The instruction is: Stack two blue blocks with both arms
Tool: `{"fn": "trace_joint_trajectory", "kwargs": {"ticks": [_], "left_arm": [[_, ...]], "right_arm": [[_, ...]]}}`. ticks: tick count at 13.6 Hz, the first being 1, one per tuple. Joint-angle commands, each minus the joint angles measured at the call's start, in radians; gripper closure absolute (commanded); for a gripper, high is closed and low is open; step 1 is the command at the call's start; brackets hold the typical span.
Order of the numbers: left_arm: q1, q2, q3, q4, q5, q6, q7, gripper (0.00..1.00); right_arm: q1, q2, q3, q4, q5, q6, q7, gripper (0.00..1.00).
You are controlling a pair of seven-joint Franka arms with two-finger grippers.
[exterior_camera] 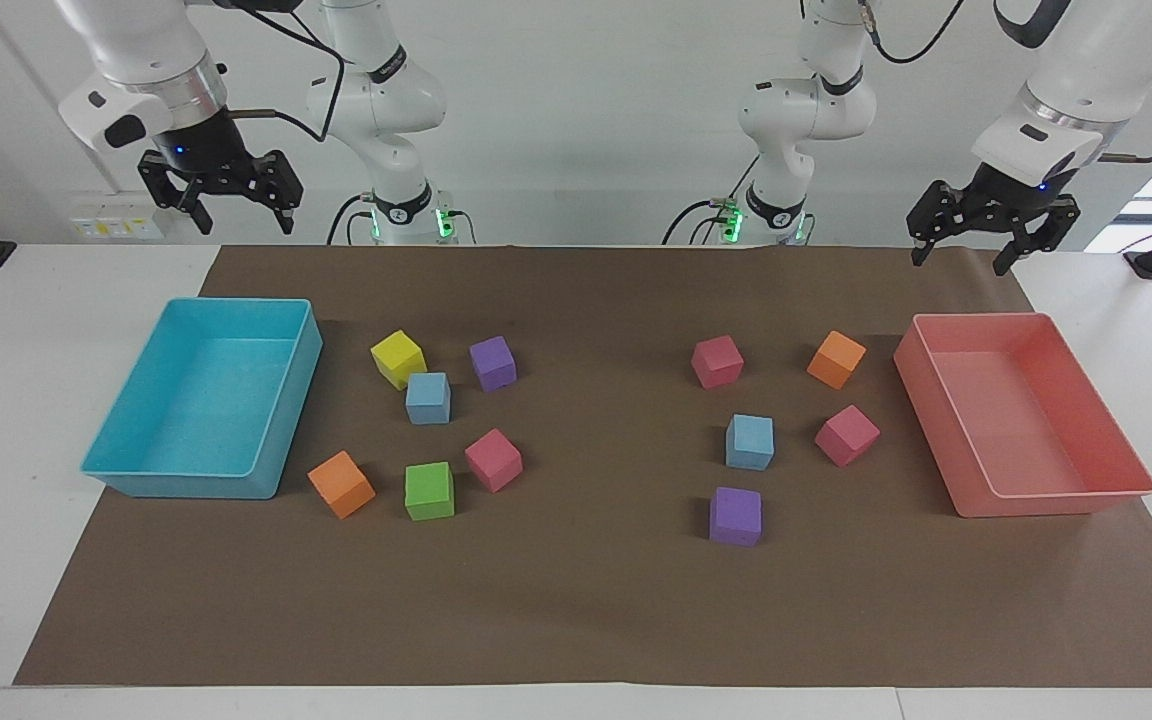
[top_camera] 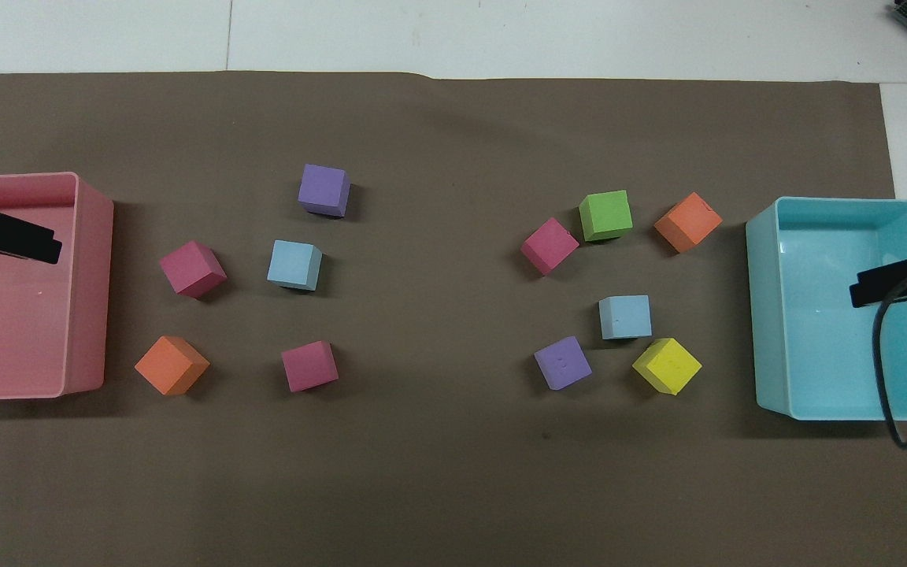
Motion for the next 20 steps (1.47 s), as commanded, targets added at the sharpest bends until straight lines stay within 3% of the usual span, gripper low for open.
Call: {"fn": "trace_joint_trajectory", "kwargs": {"ticks": [1,6,10,16,20], "left_arm": [[0.01,-0.018,-0.003,-0.016,-0.005,-0.009,0.008,0.0],[0.01,-0.018,-0.003,-0.016,-0.005,-0.009,0.008,0.0],[0.01,-0.018,-0.003,-0.014,-0.005,-0.009,0.008,0.0],[0.01,-0.018,-0.003,-0.014,-0.005,-0.009,0.008,0.0],[0.01,-0.018,-0.003,-0.014,-0.005,-0.009,0.008,0.0]], "right_arm": [[0.035,-0.026,0.005,-0.131,0.017,0.132,0.013,0.0],[0.106,0.061,0.005,-0.177,0.018,0.258,0.089,0.0],[0.165,0.111,0.006,-0.297,0.018,0.433,0.212,0.0],[0.204,0.134,0.006,-0.481,0.046,0.652,0.286,0.0],[0.208,0.148,0.006,-0.536,0.073,0.719,0.301,0.0]]}}
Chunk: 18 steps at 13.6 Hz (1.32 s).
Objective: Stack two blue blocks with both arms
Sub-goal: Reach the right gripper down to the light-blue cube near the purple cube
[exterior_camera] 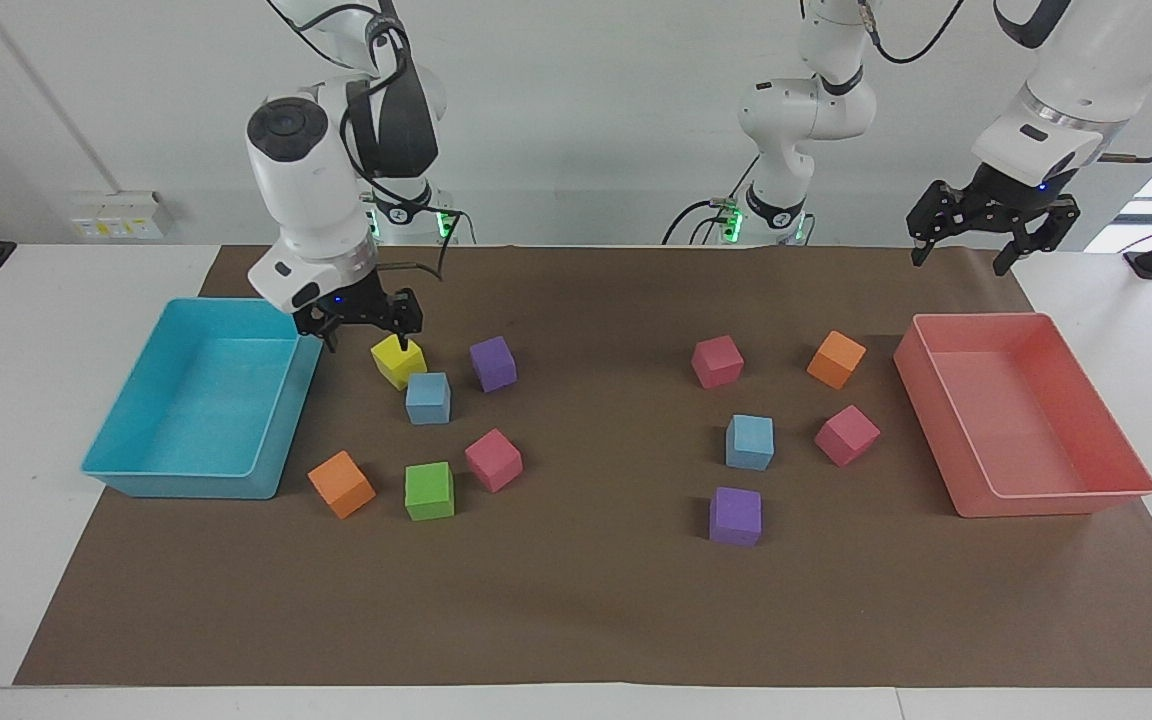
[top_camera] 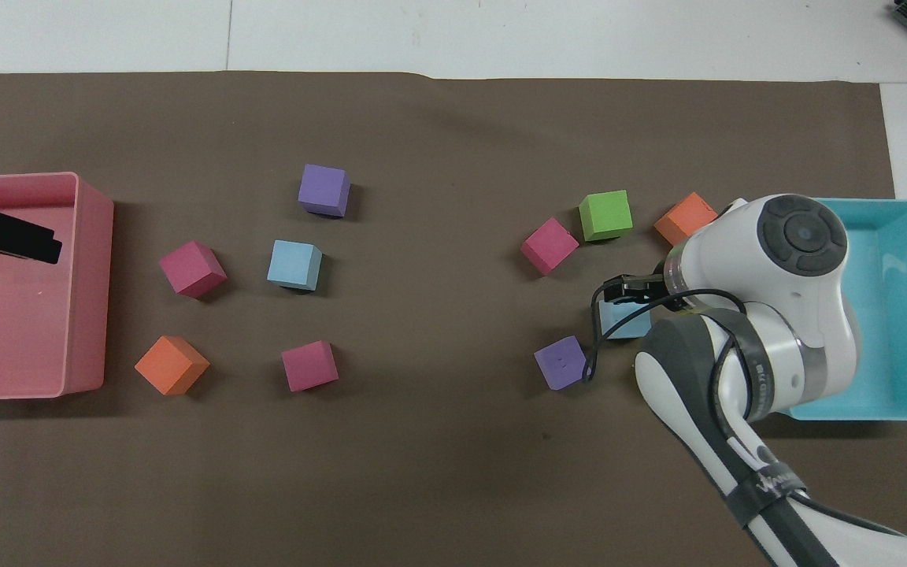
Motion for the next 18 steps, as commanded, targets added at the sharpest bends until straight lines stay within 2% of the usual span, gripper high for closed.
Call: {"fn": "trace_joint_trajectory", "kwargs": {"ticks": [1,13,18], "left_arm": [[0.01,-0.018,-0.003,-0.016,-0.005,-0.009,0.008,0.0],[0.01,-0.019,-0.003,-0.016,-0.005,-0.009,0.008,0.0],[0.01,-0.019,-0.003,-0.016,-0.005,-0.009,0.008,0.0]], "right_arm": [[-0.002,-0.006,-0.001,-0.066,0.028,0.09,0.015,0.0],[0.018,0.047,-0.001,-0.169,0.028,0.24,-0.043,0.0],[0.004,0.047,-0.001,-0.197,0.029,0.26,-0.1,0.0]]}}
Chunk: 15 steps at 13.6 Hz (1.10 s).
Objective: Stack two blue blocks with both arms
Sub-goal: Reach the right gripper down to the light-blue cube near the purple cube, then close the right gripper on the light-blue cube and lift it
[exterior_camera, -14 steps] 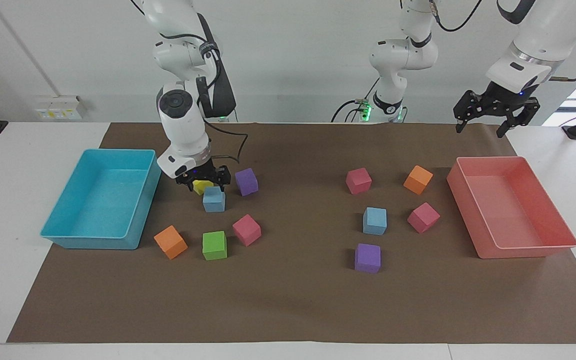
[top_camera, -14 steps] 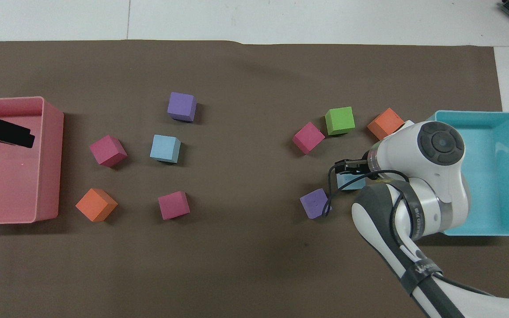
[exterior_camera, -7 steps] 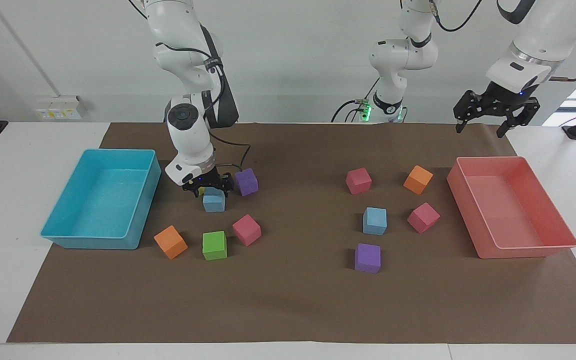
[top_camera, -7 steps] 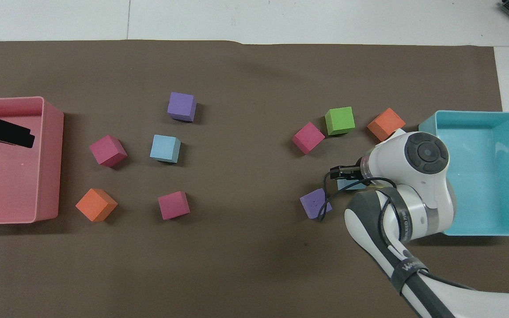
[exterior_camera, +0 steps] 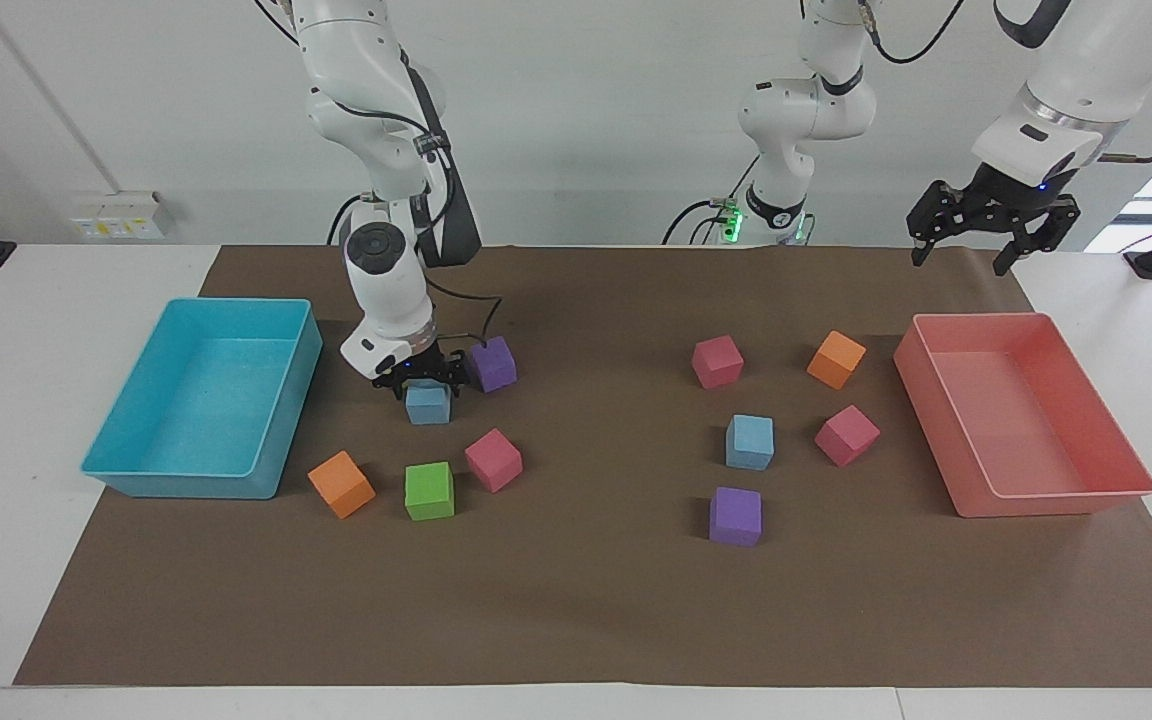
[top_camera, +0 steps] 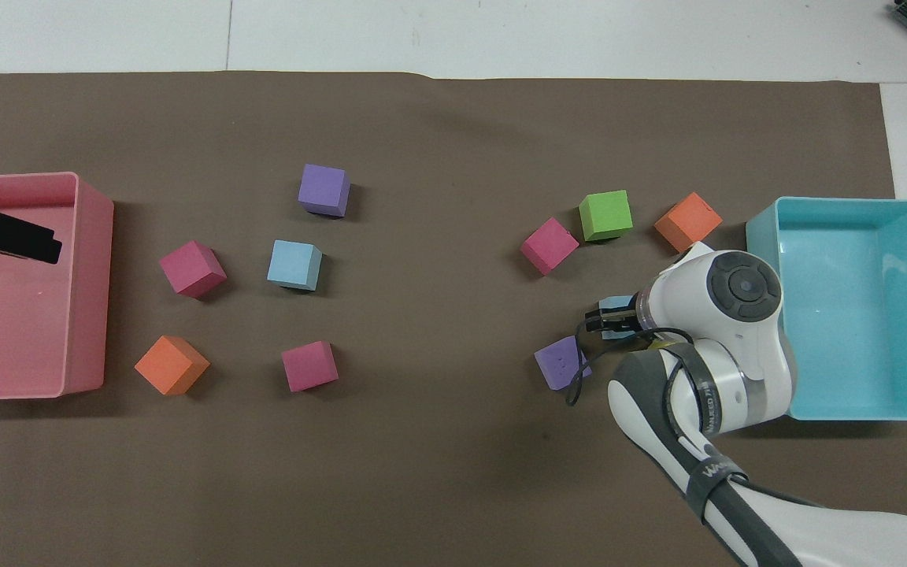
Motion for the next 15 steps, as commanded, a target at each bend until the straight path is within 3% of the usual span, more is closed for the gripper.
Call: {"fn": "trace_joint_trajectory", "kwargs": {"ticks": [1,9,11,12,13,15], "left_arm": [[0.01,-0.018,-0.003,-0.016,-0.005,-0.009,0.008,0.0],[0.01,-0.019,-0.003,-0.014,-0.005,-0.009,0.008,0.0],[0.01,-0.018,-0.003,-0.016,-0.005,-0.009,0.008,0.0],[0.01,-0.018,-0.003,-0.016,-0.005,-0.009,0.008,0.0],[0.01,-0.018,-0.003,-0.016,-0.005,-0.009,0.008,0.0],[0.01,-0.018,-0.003,-0.014,-0.005,-0.009,0.008,0.0]], "right_arm": [[-0.011,-0.008,0.003,-0.034,0.016,0.042,-0.035,0.0],[-0.028,-0.008,0.002,-0.037,0.094,0.049,-0.033,0.01],[-0.028,-0.008,0.003,-0.037,0.094,0.049,-0.033,0.56],[-0.028,-0.007,0.003,-0.037,0.094,0.049,-0.033,0.88],[-0.025,-0.004,0.003,-0.035,0.094,0.047,-0.035,1.0],[-0.025,0.001,0.003,-0.028,0.094,0.041,-0.036,1.0]]}}
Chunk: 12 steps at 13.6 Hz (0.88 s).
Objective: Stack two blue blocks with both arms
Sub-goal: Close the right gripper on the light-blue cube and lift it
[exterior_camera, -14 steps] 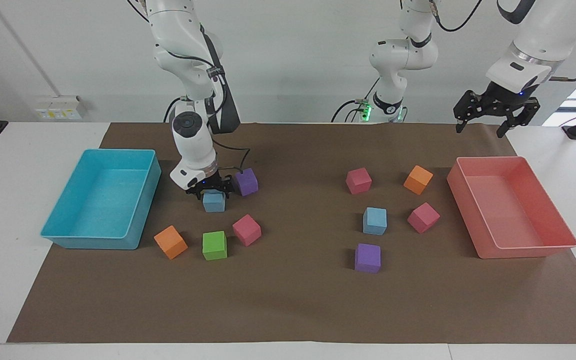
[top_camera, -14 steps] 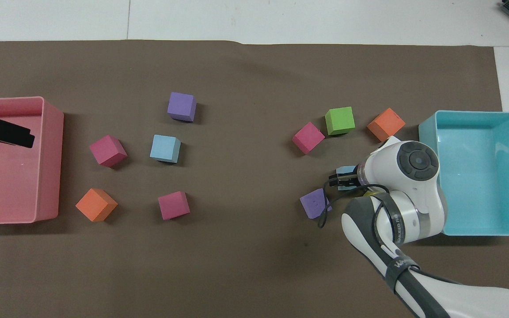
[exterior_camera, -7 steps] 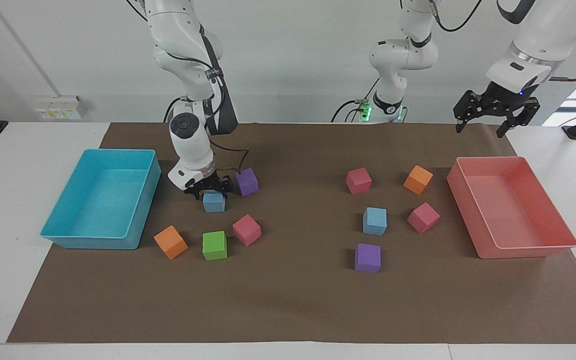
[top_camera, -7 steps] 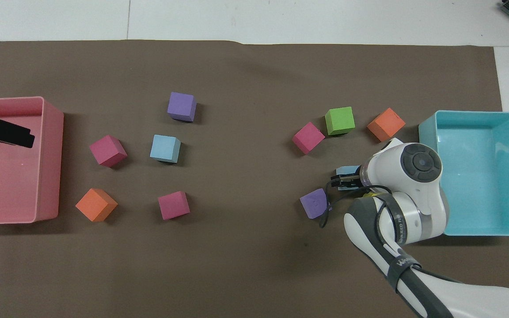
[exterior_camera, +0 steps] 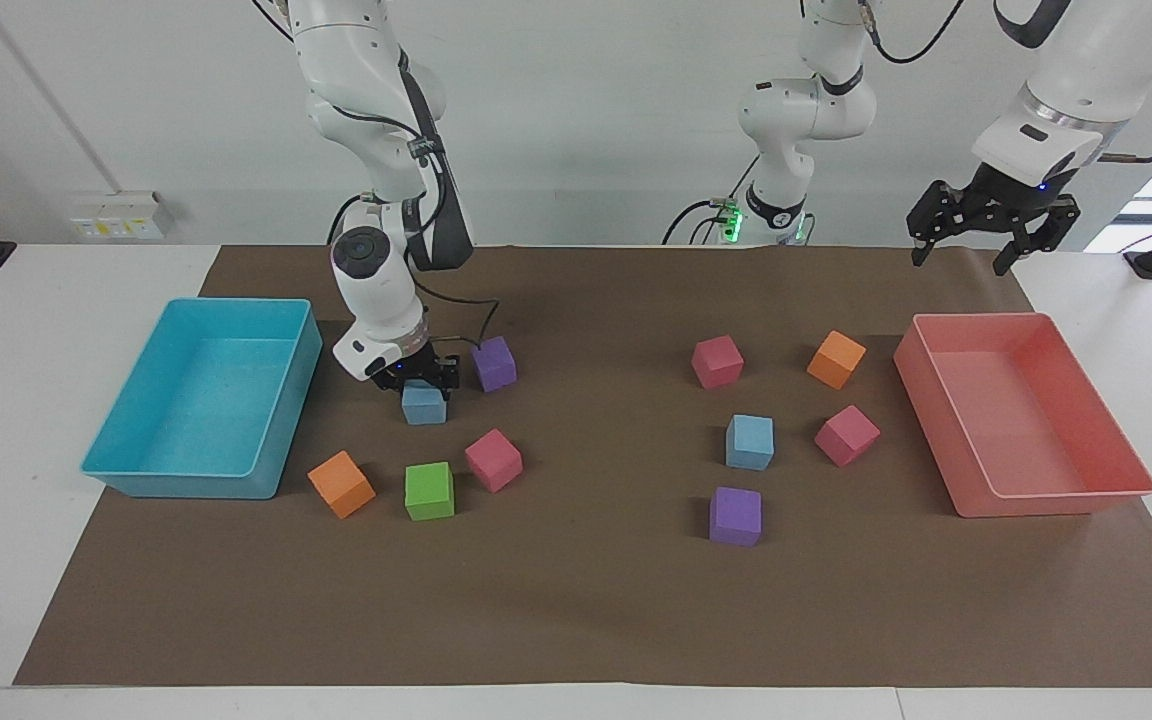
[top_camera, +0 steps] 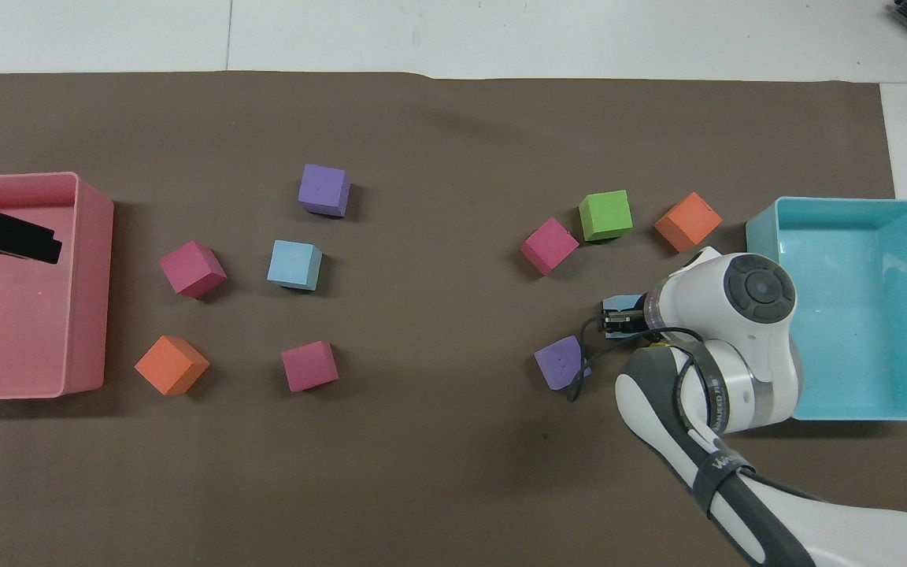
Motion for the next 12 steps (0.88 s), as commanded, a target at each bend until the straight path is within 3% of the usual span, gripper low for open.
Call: {"fn": "trace_joint_trajectory", "kwargs": {"ticks": [1,4,8,12], "left_arm": [[0.01,-0.018,-0.003,-0.014,-0.005,-0.009,0.008,0.0],[0.01,-0.019,-0.003,-0.016,-0.005,-0.009,0.008,0.0],[0.01,-0.019,-0.003,-0.014,-0.005,-0.009,0.008,0.0],[0.01,-0.019,-0.003,-0.016,-0.005,-0.009,0.008,0.0]], "right_arm": [[-0.013,0.003,0.007,-0.002,0.03,0.015,-0.037,1.0],[-0.007,-0.012,0.005,0.042,0.03,-0.003,-0.037,1.0],[-0.01,-0.037,0.004,0.192,0.013,-0.176,-0.037,1.0],[0.019,0.006,0.007,0.39,-0.027,-0.368,-0.04,1.0]]}}
